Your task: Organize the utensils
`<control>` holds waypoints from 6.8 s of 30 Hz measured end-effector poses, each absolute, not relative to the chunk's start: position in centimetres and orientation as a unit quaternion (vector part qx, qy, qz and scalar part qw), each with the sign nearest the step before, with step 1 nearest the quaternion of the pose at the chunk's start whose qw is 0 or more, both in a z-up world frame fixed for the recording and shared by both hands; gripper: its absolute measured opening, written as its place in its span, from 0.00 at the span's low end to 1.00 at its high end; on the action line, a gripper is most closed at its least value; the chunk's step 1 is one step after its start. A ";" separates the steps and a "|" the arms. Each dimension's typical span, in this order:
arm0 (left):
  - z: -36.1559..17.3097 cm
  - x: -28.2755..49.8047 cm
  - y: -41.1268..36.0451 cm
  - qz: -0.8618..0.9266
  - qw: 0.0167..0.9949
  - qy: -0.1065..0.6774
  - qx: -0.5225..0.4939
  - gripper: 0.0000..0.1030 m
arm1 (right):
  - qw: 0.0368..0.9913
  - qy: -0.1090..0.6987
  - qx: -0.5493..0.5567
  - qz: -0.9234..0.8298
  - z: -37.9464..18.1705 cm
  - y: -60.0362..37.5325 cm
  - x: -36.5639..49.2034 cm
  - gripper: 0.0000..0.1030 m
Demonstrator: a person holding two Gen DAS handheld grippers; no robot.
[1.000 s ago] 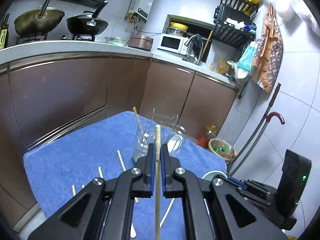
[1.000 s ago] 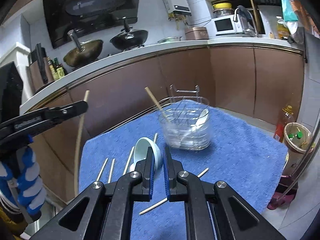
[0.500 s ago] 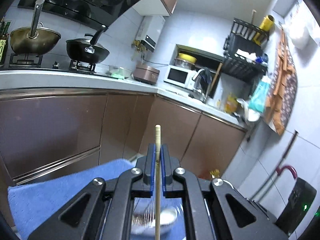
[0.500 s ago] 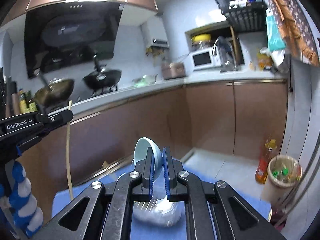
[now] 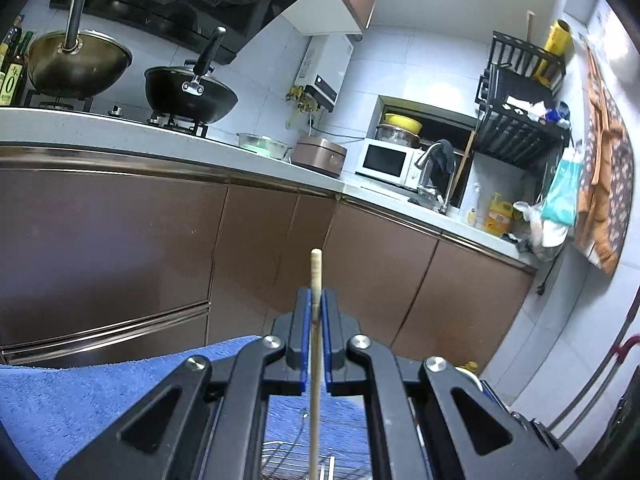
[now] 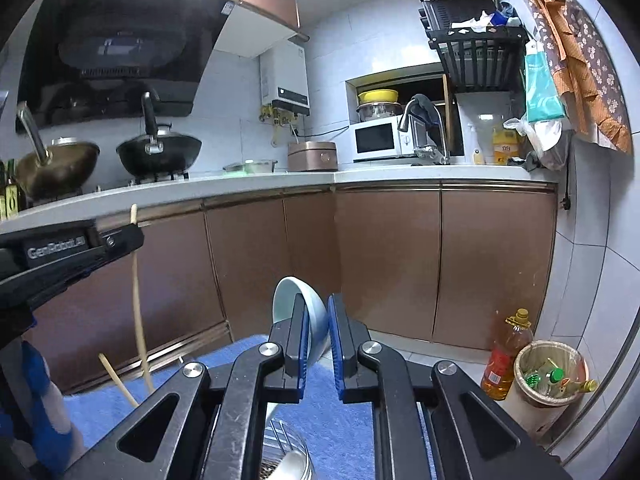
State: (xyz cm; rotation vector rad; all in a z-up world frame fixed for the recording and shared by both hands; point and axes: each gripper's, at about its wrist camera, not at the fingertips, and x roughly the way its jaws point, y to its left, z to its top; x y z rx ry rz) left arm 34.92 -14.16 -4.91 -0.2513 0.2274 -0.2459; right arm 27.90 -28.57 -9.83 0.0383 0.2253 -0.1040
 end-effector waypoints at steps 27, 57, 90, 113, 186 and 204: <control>-3.1 20.8 -9.8 -0.094 0.989 0.106 -0.038 0.77 | 0.991 0.091 0.066 -0.067 -6.2 -30.6 13.9 0.90; 0.2 4.4 3.2 -0.018 0.995 0.084 -0.058 1.00 | 0.995 0.019 0.102 -0.013 -2.1 -27.0 0.3 1.00; -3.5 4.7 2.8 0.003 0.990 0.144 -0.001 1.00 | 0.991 0.114 0.070 0.020 -4.9 -24.2 2.2 1.00; -6.2 7.5 2.5 -0.012 0.979 0.202 0.010 1.00 | 0.986 0.150 0.065 0.038 -6.5 -23.8 4.3 1.00; -24.2 28.8 5.2 -0.057 0.762 0.622 -0.172 0.07 | 0.854 0.488 0.172 0.054 -20.3 -29.9 18.9 0.40; -23.9 28.7 5.1 -0.055 0.773 0.615 -0.144 0.07 | 0.838 0.545 0.038 0.002 -22.5 -26.9 24.4 0.30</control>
